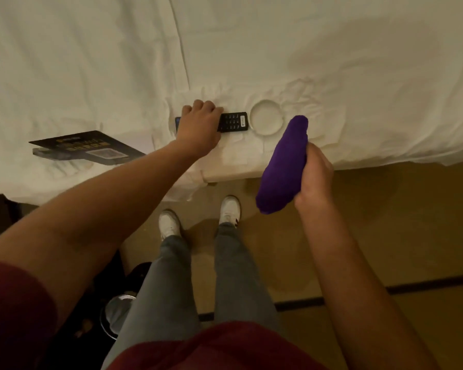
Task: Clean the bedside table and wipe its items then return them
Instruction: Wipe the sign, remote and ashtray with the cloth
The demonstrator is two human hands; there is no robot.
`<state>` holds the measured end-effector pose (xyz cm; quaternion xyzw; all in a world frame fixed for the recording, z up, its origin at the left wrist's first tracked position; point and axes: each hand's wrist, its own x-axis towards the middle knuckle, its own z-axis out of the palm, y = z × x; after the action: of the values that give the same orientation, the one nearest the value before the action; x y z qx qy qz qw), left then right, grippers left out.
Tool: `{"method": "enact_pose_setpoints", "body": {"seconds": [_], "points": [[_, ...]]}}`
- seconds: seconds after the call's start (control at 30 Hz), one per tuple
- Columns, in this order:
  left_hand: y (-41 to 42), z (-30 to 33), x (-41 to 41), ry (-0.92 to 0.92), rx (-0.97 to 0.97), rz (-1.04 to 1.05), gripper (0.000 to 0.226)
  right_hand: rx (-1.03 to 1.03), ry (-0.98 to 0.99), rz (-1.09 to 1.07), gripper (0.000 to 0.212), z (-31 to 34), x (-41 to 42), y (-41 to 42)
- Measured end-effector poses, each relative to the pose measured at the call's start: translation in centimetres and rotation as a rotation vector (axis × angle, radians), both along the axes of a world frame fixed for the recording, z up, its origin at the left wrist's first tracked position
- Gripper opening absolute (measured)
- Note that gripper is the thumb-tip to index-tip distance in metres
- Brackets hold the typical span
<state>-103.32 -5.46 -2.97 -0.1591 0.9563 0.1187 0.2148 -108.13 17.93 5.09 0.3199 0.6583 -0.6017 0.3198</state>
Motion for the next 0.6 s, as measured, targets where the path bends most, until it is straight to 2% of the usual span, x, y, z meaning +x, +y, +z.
{"method": "enact_pose_setpoints", "body": {"seconds": [0.17,0.43,0.53,0.6], "points": [[-0.6,-1.0,-0.2,0.015,0.012,-0.047,0.045,0.04,0.003,-0.006,0.023,-0.9,0.0,0.9],[-1.1,0.9,1.5,0.173,0.087,0.078,0.051,-0.002,0.026,0.016,0.022,-0.4,-0.8,-0.8],[-1.3,3.1,2.1,0.209,0.243,0.303,0.058,0.012,0.072,0.047,0.019,0.3,-1.3,-2.1],[-1.3,5.1,2.4,0.22,0.491,0.524,0.058,0.046,0.187,0.116,0.014,1.2,-1.7,-3.5]]}}
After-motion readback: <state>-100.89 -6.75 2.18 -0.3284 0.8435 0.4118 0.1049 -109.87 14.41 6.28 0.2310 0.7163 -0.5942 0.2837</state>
